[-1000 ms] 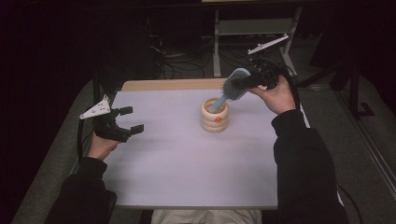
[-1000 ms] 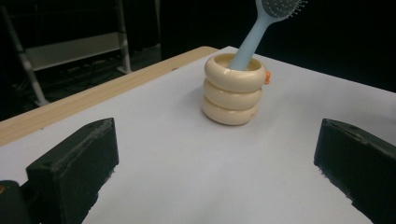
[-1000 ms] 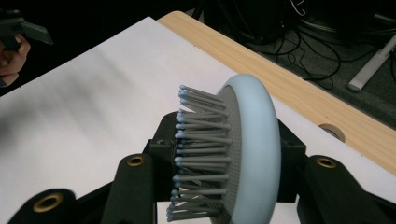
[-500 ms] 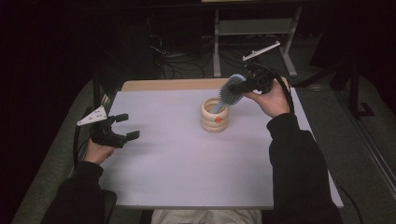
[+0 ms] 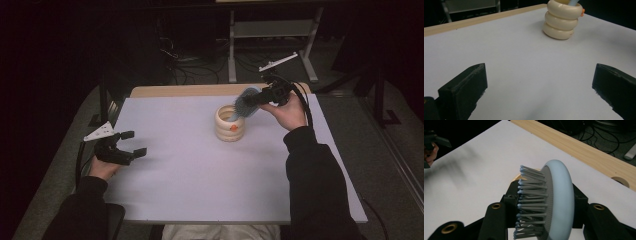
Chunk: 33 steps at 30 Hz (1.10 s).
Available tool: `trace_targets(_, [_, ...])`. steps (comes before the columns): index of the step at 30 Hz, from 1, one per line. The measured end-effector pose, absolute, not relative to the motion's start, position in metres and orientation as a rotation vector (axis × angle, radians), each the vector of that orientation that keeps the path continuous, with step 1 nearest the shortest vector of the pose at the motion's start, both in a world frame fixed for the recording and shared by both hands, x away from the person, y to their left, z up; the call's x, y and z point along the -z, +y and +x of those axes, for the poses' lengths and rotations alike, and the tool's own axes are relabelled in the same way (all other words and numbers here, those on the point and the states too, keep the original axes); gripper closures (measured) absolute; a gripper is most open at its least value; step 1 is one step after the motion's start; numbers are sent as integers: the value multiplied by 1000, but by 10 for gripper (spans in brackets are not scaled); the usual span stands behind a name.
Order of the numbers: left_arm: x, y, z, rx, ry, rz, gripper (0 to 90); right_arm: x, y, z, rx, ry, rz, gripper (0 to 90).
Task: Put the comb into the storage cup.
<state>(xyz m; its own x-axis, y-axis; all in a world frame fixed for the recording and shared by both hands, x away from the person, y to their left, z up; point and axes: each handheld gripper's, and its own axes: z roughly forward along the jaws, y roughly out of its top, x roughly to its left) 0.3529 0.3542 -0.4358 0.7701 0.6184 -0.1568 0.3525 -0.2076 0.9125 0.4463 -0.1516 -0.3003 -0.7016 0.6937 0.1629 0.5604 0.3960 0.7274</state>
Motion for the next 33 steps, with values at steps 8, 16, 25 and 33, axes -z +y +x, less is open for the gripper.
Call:
trace_targets(8, [440,356,352,-285,766,1807,0,309,-155,448,-1243,2476,1151,531])
trace_targets(16, [440,356,350,-282,768,1804,0,317,-158,453,-1316,2459,1220,490])
trace_targets(25, [439,359,348,-296,767,1774,0,320,-151,451,-1210,2467,1164,215])
trace_targets(33, [440,357,348,-290,766,1786,0,328,-158,447,-1194,2434,1141,8])
